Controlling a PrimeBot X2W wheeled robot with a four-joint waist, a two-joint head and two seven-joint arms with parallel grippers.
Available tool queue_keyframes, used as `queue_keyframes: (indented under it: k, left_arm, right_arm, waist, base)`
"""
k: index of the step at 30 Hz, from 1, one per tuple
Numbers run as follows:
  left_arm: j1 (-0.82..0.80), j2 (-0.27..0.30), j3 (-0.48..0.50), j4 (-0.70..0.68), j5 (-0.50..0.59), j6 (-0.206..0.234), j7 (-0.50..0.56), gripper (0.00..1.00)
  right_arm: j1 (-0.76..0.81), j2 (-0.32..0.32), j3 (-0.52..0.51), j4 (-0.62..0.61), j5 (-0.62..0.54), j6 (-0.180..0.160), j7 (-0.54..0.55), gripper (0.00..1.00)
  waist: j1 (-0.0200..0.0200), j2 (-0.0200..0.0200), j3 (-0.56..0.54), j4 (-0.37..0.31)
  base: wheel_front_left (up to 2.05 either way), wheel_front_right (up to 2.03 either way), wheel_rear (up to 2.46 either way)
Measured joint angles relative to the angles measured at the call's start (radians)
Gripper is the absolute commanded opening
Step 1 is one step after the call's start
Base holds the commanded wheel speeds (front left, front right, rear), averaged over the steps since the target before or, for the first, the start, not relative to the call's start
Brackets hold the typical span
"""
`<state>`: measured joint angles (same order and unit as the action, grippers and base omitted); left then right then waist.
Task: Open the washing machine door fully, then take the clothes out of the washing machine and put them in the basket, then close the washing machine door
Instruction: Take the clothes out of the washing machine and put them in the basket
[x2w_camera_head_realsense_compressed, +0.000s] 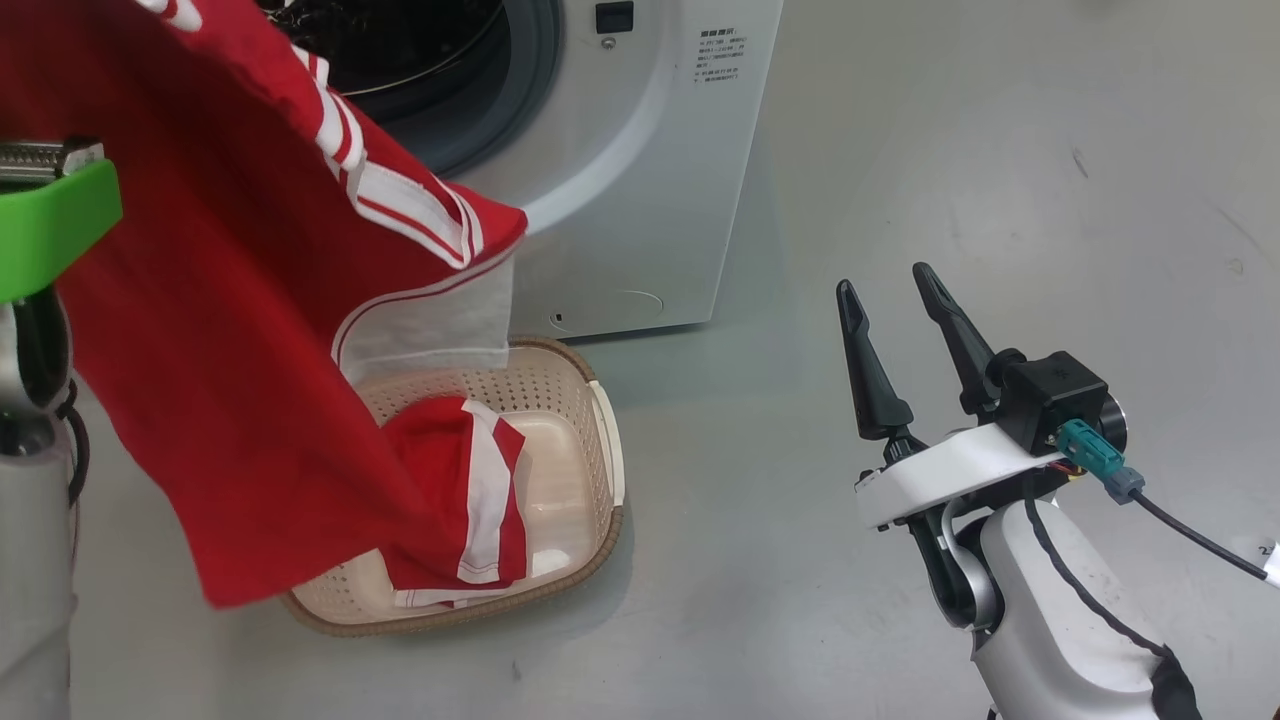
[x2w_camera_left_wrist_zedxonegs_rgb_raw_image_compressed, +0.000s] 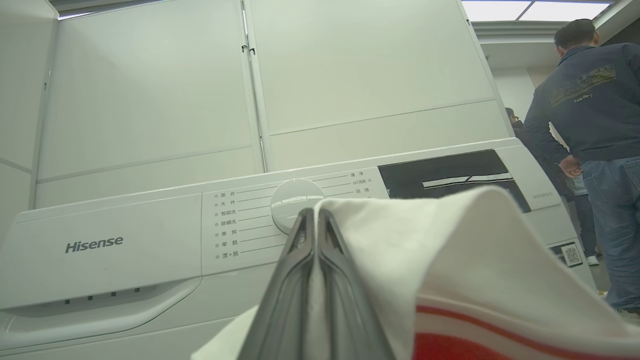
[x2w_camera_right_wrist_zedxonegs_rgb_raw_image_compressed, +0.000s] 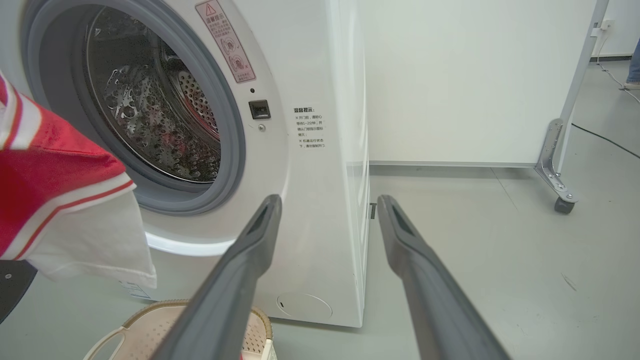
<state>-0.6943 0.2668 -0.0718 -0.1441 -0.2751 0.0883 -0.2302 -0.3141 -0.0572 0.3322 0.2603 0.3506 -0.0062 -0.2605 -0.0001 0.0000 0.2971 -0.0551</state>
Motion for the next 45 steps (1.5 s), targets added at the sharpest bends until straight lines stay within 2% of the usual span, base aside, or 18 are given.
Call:
queue_keyframes:
  k: [5, 12, 20, 25, 36, 45]
  left_arm:
    - [0.059, -0.004, 0.014, -0.048, 0.004, 0.009, 0.001, 0.00]
    - [0.202, -0.042, 0.032, -0.058, 0.002, 0.018, 0.029, 0.00]
    - [0.400, -0.088, 0.035, 0.004, -0.010, 0.021, 0.065, 0.00]
    - [0.472, -0.123, 0.035, 0.049, -0.033, 0.022, 0.084, 0.00]
    - [0.530, -0.156, 0.013, 0.157, -0.078, 0.023, 0.097, 0.00]
    - [0.531, -0.183, -0.006, 0.312, -0.134, 0.009, 0.116, 0.00]
  right_arm:
    - [0.000, 0.000, 0.002, -0.001, 0.000, 0.005, 0.000, 1.00]
    - [0.017, 0.000, -0.005, -0.009, 0.000, 0.004, 0.000, 1.00]
    - [0.020, 0.000, -0.003, -0.012, 0.000, 0.005, 0.000, 1.00]
    - [0.022, 0.001, -0.003, -0.019, 0.000, 0.004, 0.000, 1.00]
    - [0.035, 0.000, 0.015, -0.043, 0.001, 0.004, 0.000, 1.00]
    - [0.027, 0.001, 0.025, -0.073, 0.008, 0.003, 0.000, 1.00]
  waist:
    - [0.0000, 0.0000, -0.013, -0.001]
    - [0.0000, 0.0000, -0.019, -0.008]
    - [0.0000, 0.0000, -0.030, -0.027]
    - [0.0000, 0.0000, -0.034, -0.041]
    - [0.0000, 0.0000, 0.002, -0.081]
    - [0.0001, 0.0000, 0.073, -0.119]
  base:
    - [0.00, 0.00, 0.00]
    - [0.00, 0.00, 0.00]
    - [0.00, 0.00, 0.00]
    - [0.00, 0.00, 0.00]
    - [0.00, 0.00, 0.00]
    - [0.00, 0.00, 0.00]
